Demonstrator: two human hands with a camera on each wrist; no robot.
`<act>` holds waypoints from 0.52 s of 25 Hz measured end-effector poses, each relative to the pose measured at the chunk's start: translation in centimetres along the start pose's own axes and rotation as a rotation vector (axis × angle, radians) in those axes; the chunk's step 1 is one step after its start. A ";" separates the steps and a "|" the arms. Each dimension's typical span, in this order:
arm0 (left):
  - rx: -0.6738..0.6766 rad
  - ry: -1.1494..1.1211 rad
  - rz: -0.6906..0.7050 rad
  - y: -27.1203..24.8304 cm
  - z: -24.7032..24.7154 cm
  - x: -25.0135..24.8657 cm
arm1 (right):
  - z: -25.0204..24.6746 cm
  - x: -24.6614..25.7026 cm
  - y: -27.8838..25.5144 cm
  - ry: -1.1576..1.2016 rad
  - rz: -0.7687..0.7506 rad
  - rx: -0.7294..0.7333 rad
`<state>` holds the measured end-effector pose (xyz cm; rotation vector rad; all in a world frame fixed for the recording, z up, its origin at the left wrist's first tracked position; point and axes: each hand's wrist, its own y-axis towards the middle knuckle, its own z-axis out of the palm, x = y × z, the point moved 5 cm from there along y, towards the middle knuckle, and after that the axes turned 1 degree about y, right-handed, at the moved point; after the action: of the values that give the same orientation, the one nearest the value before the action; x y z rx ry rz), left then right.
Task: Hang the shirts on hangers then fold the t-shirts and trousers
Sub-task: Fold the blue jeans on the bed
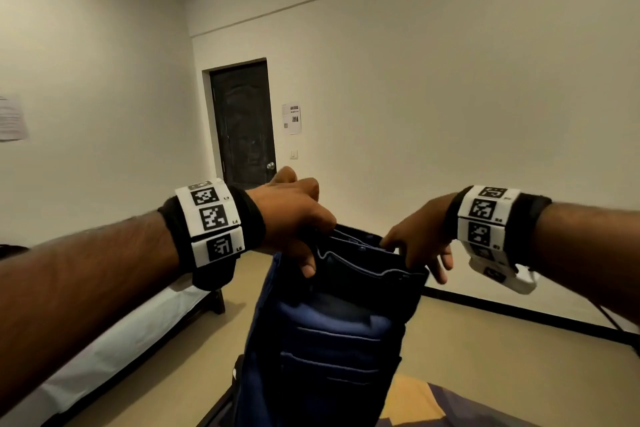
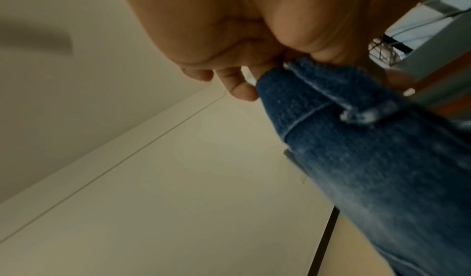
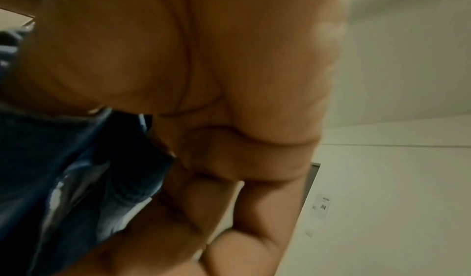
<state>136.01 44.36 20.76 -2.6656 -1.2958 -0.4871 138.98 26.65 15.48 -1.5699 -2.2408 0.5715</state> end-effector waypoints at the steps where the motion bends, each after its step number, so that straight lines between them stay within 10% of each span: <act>1: 0.010 0.060 -0.005 -0.1 0.5 0.5 | -0.1 0.4 0.1 0.038 -0.008 -0.027; 8: 0.041 0.132 -0.007 0.0 3.1 3.8 | -3.4 2.0 0.0 -0.044 -0.001 -0.171; 13: -0.272 -0.093 0.093 -0.7 4.3 6.2 | -3.4 1.3 -1.7 -0.100 0.129 -0.049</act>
<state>140.08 50.51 18.87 -2.9885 -1.1988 -0.5703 138.88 27.81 19.30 -1.7567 -2.2532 0.6478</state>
